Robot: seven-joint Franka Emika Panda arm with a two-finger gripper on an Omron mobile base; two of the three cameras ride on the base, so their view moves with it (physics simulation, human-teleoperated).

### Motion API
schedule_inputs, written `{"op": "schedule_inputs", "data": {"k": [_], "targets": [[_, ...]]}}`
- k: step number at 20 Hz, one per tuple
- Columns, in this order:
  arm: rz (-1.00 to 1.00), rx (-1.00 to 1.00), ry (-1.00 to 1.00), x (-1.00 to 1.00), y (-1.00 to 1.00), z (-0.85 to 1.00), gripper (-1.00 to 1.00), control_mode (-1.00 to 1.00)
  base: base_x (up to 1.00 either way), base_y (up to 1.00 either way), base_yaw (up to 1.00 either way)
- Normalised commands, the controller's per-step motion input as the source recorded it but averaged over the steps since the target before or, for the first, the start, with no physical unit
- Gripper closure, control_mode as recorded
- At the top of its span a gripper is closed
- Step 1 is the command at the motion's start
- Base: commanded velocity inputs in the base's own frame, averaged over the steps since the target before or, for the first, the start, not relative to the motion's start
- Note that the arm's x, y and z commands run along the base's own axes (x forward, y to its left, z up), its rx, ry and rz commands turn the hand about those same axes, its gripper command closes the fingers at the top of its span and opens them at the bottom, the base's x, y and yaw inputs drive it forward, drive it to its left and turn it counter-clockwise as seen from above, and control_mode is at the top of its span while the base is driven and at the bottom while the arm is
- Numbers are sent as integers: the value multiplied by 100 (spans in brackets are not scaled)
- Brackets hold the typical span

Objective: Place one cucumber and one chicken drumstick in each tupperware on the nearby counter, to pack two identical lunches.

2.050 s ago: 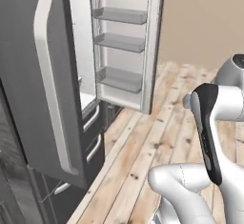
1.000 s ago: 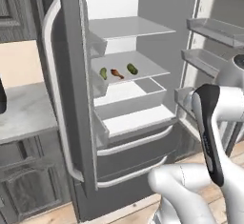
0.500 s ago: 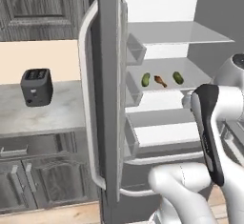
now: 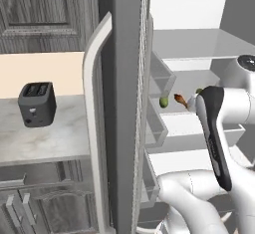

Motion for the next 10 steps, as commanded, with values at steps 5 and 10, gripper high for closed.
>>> {"op": "schedule_inputs", "data": {"k": [5,10], "targets": [[0,0,-3,50,3,-2,-100,-100,32,2,1],[0,0,-4,98,30,-20,-100,-100,0,0,0]]}}
